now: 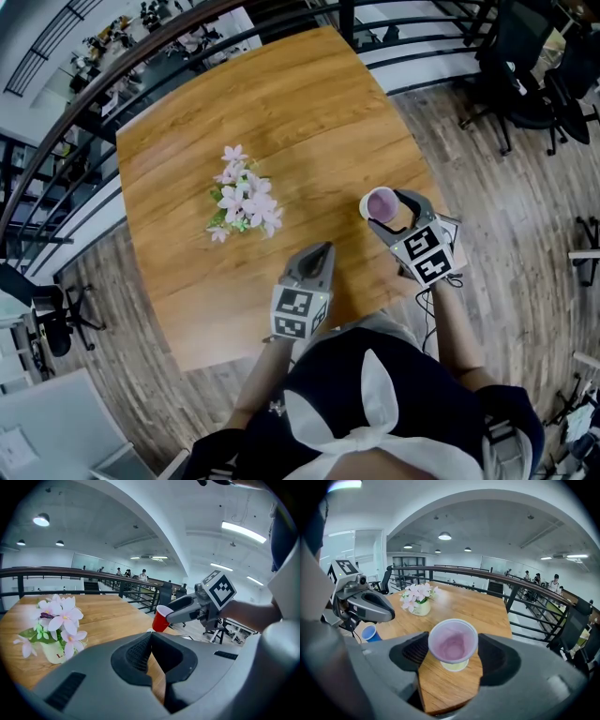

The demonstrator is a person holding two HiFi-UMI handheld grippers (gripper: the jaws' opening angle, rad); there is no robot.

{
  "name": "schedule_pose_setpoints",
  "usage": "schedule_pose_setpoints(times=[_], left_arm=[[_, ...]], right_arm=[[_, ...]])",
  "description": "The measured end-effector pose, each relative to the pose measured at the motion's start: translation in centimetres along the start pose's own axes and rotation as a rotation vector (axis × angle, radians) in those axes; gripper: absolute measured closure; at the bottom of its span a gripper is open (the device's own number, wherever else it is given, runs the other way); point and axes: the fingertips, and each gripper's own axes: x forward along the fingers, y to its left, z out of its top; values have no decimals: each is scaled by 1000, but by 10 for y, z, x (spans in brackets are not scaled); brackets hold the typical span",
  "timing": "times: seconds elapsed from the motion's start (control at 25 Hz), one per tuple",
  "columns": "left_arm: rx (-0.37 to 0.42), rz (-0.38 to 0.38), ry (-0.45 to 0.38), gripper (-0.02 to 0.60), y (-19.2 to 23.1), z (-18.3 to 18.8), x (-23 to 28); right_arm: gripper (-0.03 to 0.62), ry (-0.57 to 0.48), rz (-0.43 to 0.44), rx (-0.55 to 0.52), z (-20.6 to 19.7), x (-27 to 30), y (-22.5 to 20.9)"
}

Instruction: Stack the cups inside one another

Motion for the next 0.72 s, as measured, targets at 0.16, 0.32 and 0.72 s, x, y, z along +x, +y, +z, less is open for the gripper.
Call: schedule_pose_setpoints(times=[0.16, 0.32, 0.72], left_arm=[[-2, -1, 3, 565, 3, 0, 0], [-6, -1, 10, 565, 7, -3, 1], [-15, -14, 17, 565, 12, -3, 2]], right_arm=[[269, 19, 5, 9, -6, 8, -1], [269, 33, 9, 15, -13, 17, -1], [267, 87, 21, 30, -25, 35, -4]])
